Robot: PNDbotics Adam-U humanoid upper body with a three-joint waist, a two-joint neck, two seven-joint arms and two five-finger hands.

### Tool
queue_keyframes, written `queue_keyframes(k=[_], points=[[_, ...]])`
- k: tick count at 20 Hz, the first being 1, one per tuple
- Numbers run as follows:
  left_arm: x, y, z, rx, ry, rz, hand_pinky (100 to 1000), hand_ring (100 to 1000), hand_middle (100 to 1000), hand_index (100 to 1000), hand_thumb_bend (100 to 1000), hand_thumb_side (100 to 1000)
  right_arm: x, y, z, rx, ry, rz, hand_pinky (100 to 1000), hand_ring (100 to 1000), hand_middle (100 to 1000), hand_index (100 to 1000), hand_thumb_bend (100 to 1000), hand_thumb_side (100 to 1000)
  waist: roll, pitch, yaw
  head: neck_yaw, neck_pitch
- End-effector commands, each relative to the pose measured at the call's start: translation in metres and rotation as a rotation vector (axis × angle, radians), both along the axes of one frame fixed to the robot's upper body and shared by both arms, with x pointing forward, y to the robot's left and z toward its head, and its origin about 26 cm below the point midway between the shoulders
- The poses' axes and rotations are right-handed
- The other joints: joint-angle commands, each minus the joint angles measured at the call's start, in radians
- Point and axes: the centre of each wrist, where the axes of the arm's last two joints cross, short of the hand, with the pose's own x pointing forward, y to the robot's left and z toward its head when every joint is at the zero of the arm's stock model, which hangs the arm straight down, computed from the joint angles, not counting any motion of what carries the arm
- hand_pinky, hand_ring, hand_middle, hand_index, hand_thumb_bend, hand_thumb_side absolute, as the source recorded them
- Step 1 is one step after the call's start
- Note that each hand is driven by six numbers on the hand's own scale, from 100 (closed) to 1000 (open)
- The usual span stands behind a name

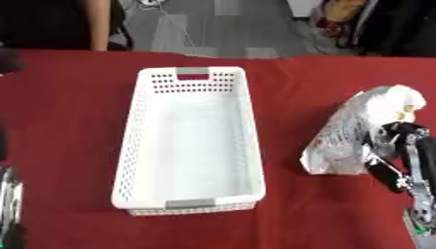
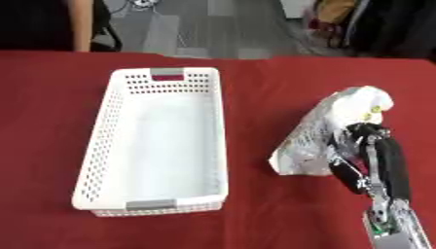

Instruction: Pick up objects on the table and place them in the box.

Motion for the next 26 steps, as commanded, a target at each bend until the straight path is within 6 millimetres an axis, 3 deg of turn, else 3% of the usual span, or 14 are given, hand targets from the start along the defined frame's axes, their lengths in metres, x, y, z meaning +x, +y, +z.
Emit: queue_keyframes(k=[1, 8, 17, 26], points=[[-0.001, 0.001, 0.008, 0.017, -0.023, -0.006, 625, 609, 745, 767, 100, 1000, 0.000, -0.003, 0.007, -0.006, -0.025, -0.002, 100, 100, 100, 241, 100, 100, 0.001, -0.008, 0.002, 0.008, -0.019], [-0.001, 0.001, 0.007, 0.018, -0.022, -0.006, 625, 609, 746, 766, 100, 1000, 0.000, -0.003, 0.011, 0.010, -0.067, -0.012, 100, 100, 100, 242, 100, 100, 0.001, -0.008, 0.002, 0.009, -0.020], [-0.001, 0.001, 0.007, 0.018, -0.019, -0.006, 627, 609, 747, 766, 100, 1000, -0.008, 0.006, 0.063, 0.080, -0.342, 0.019, 100, 100, 100, 236, 100, 100, 0.000, -0.009, 0.002, 0.008, -0.020], [-0.001, 0.000, 0.007, 0.019, -0.017, -0.009, 627, 609, 747, 765, 100, 1000, -0.013, 0.015, 0.091, 0.092, -0.432, 0.100, 100, 100, 100, 232, 100, 100, 0.000, -0.010, 0.004, 0.005, -0.017]])
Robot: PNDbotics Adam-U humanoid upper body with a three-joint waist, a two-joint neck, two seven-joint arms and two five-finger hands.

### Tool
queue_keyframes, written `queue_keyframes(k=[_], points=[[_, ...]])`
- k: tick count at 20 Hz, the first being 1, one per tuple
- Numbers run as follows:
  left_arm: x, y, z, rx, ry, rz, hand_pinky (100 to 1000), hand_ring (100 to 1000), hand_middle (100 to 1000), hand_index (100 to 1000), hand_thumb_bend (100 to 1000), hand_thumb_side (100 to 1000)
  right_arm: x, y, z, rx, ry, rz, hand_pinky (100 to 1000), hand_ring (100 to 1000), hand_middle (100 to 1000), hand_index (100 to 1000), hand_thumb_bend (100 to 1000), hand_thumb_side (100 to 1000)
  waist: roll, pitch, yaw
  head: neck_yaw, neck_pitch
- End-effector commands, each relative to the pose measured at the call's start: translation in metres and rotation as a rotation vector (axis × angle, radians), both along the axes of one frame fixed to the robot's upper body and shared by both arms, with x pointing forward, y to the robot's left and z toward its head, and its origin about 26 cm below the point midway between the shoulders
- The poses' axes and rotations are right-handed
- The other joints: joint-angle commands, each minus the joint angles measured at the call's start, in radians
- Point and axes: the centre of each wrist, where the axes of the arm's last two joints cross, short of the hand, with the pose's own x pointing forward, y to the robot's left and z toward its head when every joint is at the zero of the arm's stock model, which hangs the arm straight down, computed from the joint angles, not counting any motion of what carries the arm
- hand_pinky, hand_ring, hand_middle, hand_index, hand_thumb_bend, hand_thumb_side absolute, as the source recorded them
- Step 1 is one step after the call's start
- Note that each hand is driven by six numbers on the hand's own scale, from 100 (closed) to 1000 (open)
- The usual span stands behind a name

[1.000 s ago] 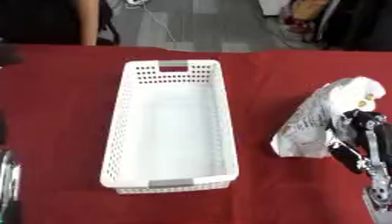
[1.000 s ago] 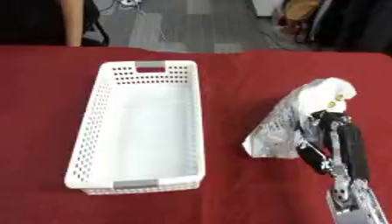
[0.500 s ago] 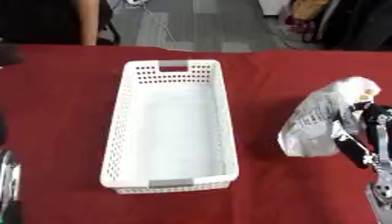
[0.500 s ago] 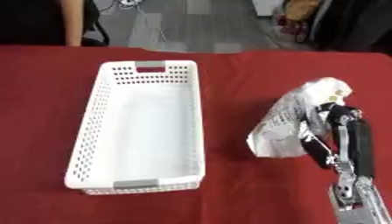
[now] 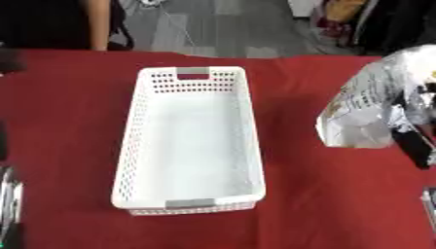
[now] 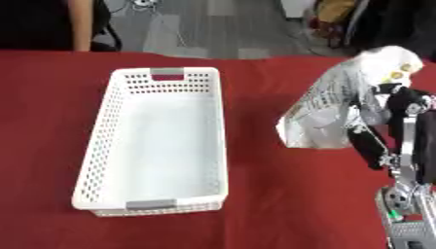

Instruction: Pick up objects on the table and place them in the box.

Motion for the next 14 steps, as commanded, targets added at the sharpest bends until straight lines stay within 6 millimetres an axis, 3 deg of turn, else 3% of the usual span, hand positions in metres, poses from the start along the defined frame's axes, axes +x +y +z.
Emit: queue_keyframes(k=[1, 14], points=[[-0.001, 0.000, 0.007, 0.017, -0.020, -0.007, 627, 609, 747, 765, 100, 1000, -0.001, 0.002, 0.020, -0.030, -0.062, 0.041, 100, 100, 100, 232, 100, 100, 0.000, -0.011, 0.002, 0.005, -0.017], [0.000, -0.001, 0.005, 0.022, -0.008, -0.021, 629, 610, 749, 764, 100, 1000, 0.020, 0.031, 0.075, -0.241, -0.157, 0.313, 100, 100, 100, 219, 100, 100, -0.002, -0.014, 0.016, -0.007, -0.012]])
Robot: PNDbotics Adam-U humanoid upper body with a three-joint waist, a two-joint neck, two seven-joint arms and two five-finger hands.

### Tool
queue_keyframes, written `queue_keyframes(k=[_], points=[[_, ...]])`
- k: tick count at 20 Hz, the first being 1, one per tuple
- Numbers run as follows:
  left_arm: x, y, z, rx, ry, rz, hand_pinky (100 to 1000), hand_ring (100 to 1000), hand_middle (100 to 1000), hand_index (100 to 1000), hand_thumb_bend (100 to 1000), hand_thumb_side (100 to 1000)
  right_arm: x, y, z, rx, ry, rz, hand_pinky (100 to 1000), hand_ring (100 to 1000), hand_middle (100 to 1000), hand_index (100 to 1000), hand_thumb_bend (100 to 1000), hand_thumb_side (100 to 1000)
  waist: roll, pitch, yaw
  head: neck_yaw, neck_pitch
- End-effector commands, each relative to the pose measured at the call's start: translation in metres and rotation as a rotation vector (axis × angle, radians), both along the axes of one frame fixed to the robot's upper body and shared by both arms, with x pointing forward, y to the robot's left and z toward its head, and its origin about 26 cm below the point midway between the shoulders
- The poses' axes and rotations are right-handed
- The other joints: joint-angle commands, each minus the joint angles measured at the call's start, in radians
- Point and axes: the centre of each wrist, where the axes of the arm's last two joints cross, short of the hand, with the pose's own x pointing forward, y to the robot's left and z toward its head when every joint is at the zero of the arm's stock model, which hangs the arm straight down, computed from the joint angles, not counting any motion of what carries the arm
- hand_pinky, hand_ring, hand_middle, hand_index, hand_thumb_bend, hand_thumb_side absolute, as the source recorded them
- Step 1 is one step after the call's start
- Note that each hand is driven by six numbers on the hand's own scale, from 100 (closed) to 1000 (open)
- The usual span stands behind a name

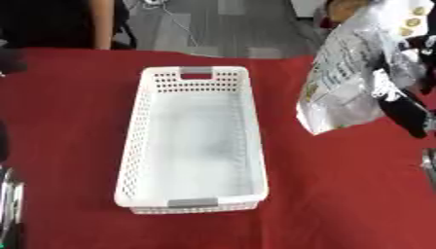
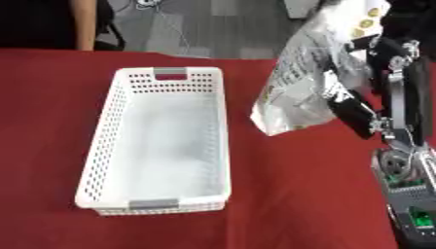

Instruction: Pick up objects on the table and place them in the box.

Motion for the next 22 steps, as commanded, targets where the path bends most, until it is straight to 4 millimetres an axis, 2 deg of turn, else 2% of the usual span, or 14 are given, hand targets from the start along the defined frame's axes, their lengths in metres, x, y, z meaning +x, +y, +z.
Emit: queue_keyframes(k=[1, 6, 10, 17, 22], points=[[-0.001, 0.001, 0.005, 0.017, -0.013, -0.011, 629, 610, 749, 764, 100, 1000, 0.002, 0.004, 0.016, -0.063, -0.040, 0.059, 100, 100, 100, 217, 100, 100, 0.000, -0.013, 0.002, -0.007, -0.011], [0.000, 0.000, 0.005, 0.018, -0.011, -0.017, 629, 610, 750, 763, 100, 1000, 0.008, 0.016, 0.030, -0.154, -0.067, 0.140, 100, 100, 100, 213, 100, 100, -0.001, -0.012, 0.010, -0.014, -0.010], [0.000, 0.000, 0.005, 0.019, -0.010, -0.023, 630, 610, 750, 763, 100, 1000, 0.011, 0.025, 0.034, -0.263, -0.074, 0.205, 100, 100, 100, 209, 100, 100, -0.002, -0.011, 0.016, -0.020, -0.009], [0.001, -0.001, 0.004, 0.020, -0.008, -0.032, 631, 610, 752, 762, 100, 1000, 0.019, 0.038, 0.030, -0.383, -0.069, 0.279, 100, 100, 100, 210, 100, 100, -0.002, -0.010, 0.025, -0.028, -0.008], [0.002, -0.002, 0.003, 0.021, -0.003, -0.039, 632, 611, 752, 762, 100, 1000, 0.030, 0.058, 0.018, -0.446, -0.036, 0.338, 100, 100, 100, 212, 100, 100, -0.001, -0.010, 0.030, -0.034, -0.008]])
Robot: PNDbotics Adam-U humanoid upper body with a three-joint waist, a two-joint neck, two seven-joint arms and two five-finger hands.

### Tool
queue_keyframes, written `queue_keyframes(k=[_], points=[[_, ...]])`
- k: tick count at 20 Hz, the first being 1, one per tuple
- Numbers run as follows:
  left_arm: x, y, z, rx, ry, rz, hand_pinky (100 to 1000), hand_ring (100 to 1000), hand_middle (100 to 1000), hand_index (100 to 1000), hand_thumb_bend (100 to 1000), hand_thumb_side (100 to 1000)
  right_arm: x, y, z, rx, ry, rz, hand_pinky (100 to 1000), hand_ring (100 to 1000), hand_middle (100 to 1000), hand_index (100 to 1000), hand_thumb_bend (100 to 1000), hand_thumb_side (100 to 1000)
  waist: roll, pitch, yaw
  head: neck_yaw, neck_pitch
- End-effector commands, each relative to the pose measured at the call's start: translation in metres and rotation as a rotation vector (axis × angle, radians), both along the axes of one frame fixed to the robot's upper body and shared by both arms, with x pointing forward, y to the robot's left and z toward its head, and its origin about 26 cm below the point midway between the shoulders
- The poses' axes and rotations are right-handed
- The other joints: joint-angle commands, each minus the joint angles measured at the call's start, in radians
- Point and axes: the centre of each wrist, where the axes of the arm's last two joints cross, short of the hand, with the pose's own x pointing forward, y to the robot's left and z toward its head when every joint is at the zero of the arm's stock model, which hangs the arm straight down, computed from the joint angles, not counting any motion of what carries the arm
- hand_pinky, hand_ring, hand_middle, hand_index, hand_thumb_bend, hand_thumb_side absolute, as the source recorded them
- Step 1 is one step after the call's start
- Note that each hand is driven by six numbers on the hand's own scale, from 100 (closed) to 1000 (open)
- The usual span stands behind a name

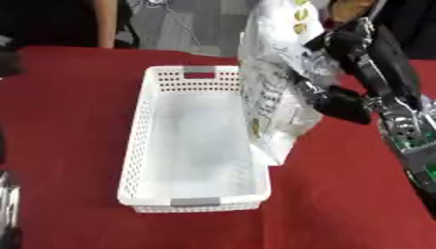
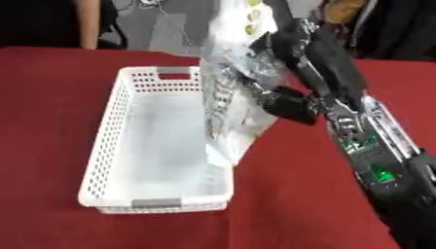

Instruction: Pick up objects on the table and place them in the box.

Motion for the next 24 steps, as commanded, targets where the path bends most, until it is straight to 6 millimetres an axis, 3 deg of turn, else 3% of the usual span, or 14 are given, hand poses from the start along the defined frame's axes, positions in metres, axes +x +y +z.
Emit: queue_keyframes(k=[1, 10, 12, 13, 14, 15, 16, 17, 18, 19, 20, 22, 24], points=[[0.000, 0.000, 0.005, 0.014, -0.015, -0.013, 632, 611, 753, 762, 100, 1000, 0.007, 0.014, 0.005, -0.044, -0.021, 0.039, 100, 100, 100, 212, 100, 100, 0.003, -0.011, 0.004, -0.014, -0.008], [0.001, -0.002, 0.004, 0.011, -0.010, -0.026, 633, 611, 754, 761, 100, 1000, 0.029, 0.056, -0.003, -0.099, -0.011, 0.098, 100, 100, 100, 217, 100, 100, 0.005, -0.010, 0.017, -0.029, -0.013], [0.001, -0.003, 0.003, 0.010, -0.009, -0.029, 634, 612, 755, 761, 100, 1000, 0.034, 0.064, -0.006, -0.110, -0.004, 0.099, 100, 100, 100, 234, 100, 141, 0.006, -0.009, 0.019, -0.033, -0.014], [0.001, -0.003, 0.003, 0.010, -0.008, -0.032, 634, 612, 755, 761, 100, 1000, 0.036, 0.068, -0.007, -0.115, -0.003, 0.100, 100, 100, 129, 283, 100, 215, 0.006, -0.009, 0.021, -0.035, -0.015], [0.002, -0.003, 0.003, 0.010, -0.008, -0.034, 634, 612, 755, 761, 100, 1000, 0.038, 0.072, -0.008, -0.123, -0.005, 0.100, 100, 167, 188, 337, 100, 227, 0.007, -0.009, 0.022, -0.036, -0.015], [0.002, -0.004, 0.003, 0.010, -0.007, -0.036, 634, 612, 755, 761, 100, 1000, 0.039, 0.075, -0.010, -0.147, -0.006, 0.102, 100, 362, 375, 519, 100, 475, 0.007, -0.009, 0.023, -0.038, -0.015], [0.002, -0.004, 0.003, 0.010, -0.007, -0.037, 635, 612, 755, 761, 100, 1000, 0.040, 0.078, -0.012, -0.190, -0.005, 0.108, 100, 478, 502, 645, 100, 575, 0.007, -0.009, 0.024, -0.039, -0.016], [0.002, -0.004, 0.003, 0.010, -0.008, -0.038, 635, 612, 756, 761, 100, 1000, 0.041, 0.080, -0.016, -0.246, 0.005, 0.110, 213, 621, 657, 767, 110, 660, 0.007, -0.008, 0.024, -0.040, -0.016], [0.002, -0.004, 0.003, 0.009, -0.008, -0.039, 635, 612, 756, 761, 100, 1000, 0.042, 0.082, -0.020, -0.324, 0.025, 0.107, 470, 739, 786, 864, 205, 723, 0.007, -0.008, 0.025, -0.040, -0.016], [0.002, -0.004, 0.003, 0.009, -0.007, -0.039, 635, 612, 756, 761, 100, 1000, 0.043, 0.082, -0.022, -0.391, 0.045, 0.104, 556, 769, 821, 893, 249, 738, 0.007, -0.008, 0.025, -0.039, -0.016], [0.002, -0.004, 0.003, 0.009, -0.008, -0.039, 635, 612, 756, 761, 100, 1000, 0.043, 0.082, -0.025, -0.459, 0.066, 0.103, 755, 840, 899, 949, 347, 764, 0.006, -0.008, 0.024, -0.038, -0.016], [0.002, -0.004, 0.003, 0.009, -0.007, -0.037, 635, 612, 756, 761, 100, 1000, 0.043, 0.081, -0.029, -0.569, 0.111, 0.100, 930, 915, 969, 1000, 472, 776, 0.006, -0.008, 0.023, -0.034, -0.016], [0.002, -0.003, 0.003, 0.010, -0.007, -0.036, 636, 612, 757, 761, 100, 1000, 0.043, 0.079, -0.030, -0.638, 0.149, 0.104, 1000, 974, 1000, 1000, 594, 789, 0.006, -0.009, 0.020, -0.032, -0.016]])
